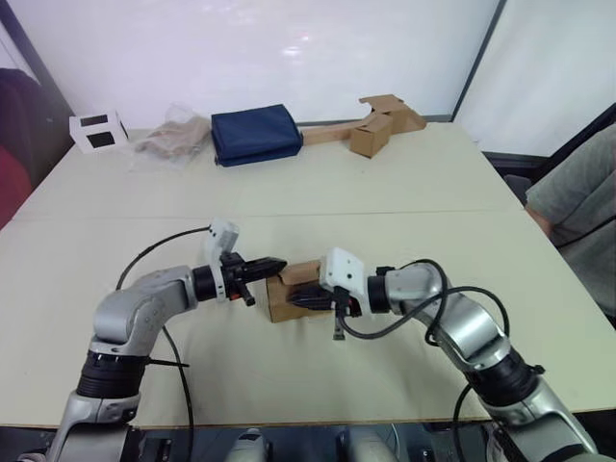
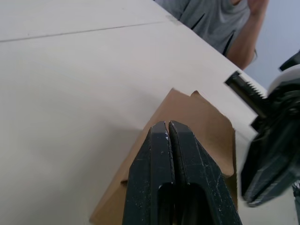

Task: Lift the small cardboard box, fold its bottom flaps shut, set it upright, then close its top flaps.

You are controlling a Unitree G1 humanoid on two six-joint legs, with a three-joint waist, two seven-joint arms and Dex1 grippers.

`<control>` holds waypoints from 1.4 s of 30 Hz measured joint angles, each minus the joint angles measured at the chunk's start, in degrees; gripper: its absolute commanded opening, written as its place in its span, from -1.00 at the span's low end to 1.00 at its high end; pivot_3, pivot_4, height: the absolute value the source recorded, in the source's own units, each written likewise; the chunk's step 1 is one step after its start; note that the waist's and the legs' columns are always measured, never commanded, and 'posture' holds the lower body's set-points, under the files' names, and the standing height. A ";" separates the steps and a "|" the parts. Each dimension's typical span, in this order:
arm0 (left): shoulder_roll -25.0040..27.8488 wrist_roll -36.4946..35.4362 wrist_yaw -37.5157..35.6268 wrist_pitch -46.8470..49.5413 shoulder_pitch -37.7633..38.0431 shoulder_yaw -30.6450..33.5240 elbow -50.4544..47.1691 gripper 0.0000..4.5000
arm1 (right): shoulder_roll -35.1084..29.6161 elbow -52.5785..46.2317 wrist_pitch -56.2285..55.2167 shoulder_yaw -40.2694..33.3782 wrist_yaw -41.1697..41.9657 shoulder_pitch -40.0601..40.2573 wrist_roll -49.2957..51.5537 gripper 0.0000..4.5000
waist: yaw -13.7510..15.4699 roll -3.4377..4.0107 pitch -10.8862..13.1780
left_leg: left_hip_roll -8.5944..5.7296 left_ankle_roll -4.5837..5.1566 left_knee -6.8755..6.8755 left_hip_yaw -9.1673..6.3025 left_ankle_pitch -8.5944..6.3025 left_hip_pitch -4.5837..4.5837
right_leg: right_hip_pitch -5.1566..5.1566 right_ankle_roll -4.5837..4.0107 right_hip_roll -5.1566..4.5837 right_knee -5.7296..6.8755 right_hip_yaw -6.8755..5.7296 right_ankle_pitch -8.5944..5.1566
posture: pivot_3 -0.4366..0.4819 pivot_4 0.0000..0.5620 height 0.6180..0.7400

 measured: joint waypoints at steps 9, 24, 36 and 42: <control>-0.43 0.23 -0.41 -1.19 -0.03 0.00 0.70 -0.98 | 0.45 1.38 -0.87 -0.88 -2.42 -1.24 -1.32 -1.00 | 0.00 0.00 0.00 | 0.00 0.00 0.00 0.00 0.00 0.00 | 0.00 0.00 0.00 0.00 0.00 0.00 | -0.05 -0.47 1.00; -1.63 -1.09 0.11 -1.03 -0.09 0.99 1.85 -0.98 | 0.09 3.96 -4.85 0.91 -2.13 -1.52 -5.44 -1.00 | 0.00 0.00 0.00 | 0.00 0.00 0.00 0.00 0.00 0.00 | 0.00 0.00 0.00 -0.01 0.00 0.00 | -0.05 -0.47 1.00; -2.18 -1.30 0.84 -0.70 0.12 1.18 1.84 -0.98 | 0.36 5.48 -9.69 3.00 -2.24 -1.66 -9.51 -1.00 | -0.01 0.00 0.00 | 0.00 0.00 0.00 0.00 0.00 0.01 | 0.01 0.00 0.00 -0.01 0.00 0.00 | -0.05 -0.47 1.00; -2.17 -1.30 0.94 -0.70 0.21 1.18 1.85 -0.98 | 1.42 7.97 -12.14 3.57 -3.26 -2.15 -11.89 -1.00 | -0.01 -0.01 0.00 | 0.00 -0.01 0.00 0.00 0.00 0.03 | 0.03 0.00 0.00 -0.01 0.00 0.00 | -0.05 -0.47 1.00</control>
